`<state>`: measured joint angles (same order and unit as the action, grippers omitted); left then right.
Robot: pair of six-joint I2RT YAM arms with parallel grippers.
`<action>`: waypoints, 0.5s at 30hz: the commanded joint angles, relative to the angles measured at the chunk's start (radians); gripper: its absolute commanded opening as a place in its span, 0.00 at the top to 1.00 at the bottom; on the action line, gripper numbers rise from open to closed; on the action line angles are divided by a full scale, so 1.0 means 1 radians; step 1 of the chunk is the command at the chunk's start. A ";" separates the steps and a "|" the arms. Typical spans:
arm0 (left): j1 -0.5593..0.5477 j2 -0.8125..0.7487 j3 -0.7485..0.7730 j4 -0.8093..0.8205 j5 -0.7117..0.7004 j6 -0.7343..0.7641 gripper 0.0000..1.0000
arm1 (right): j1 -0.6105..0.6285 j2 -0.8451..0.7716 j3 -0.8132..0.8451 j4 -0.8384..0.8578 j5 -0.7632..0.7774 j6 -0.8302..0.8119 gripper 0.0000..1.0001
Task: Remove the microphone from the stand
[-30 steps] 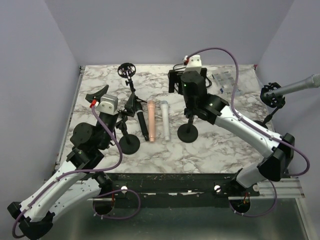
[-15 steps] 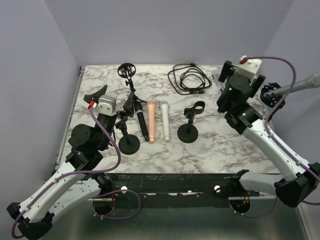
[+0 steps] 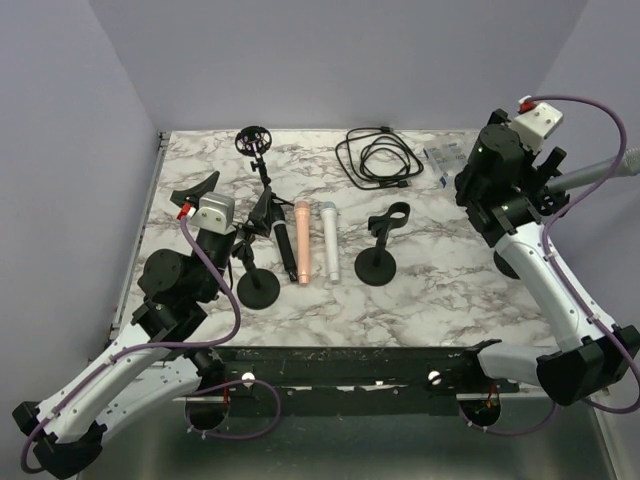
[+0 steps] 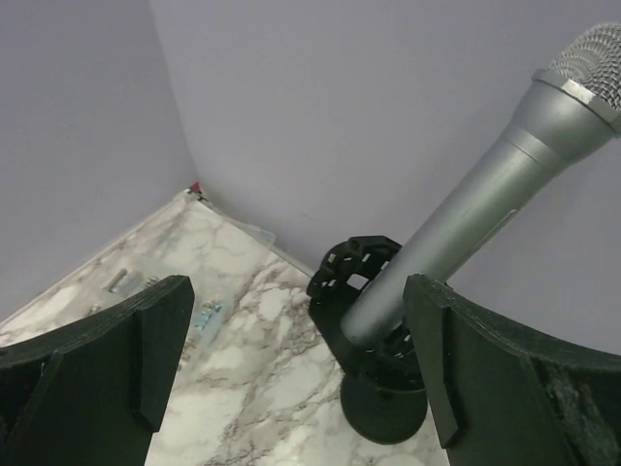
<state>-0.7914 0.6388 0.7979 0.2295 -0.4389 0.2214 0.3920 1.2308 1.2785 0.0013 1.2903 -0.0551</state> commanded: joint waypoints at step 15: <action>-0.014 0.068 -0.008 0.001 -0.017 -0.004 0.02 | -0.425 0.018 -0.007 -0.346 -0.328 0.535 0.03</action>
<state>-0.8009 0.6952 0.7979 0.2283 -0.4389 0.2173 -0.0284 1.2514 1.3010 -0.3485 1.0412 0.3870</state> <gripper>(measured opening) 0.980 0.974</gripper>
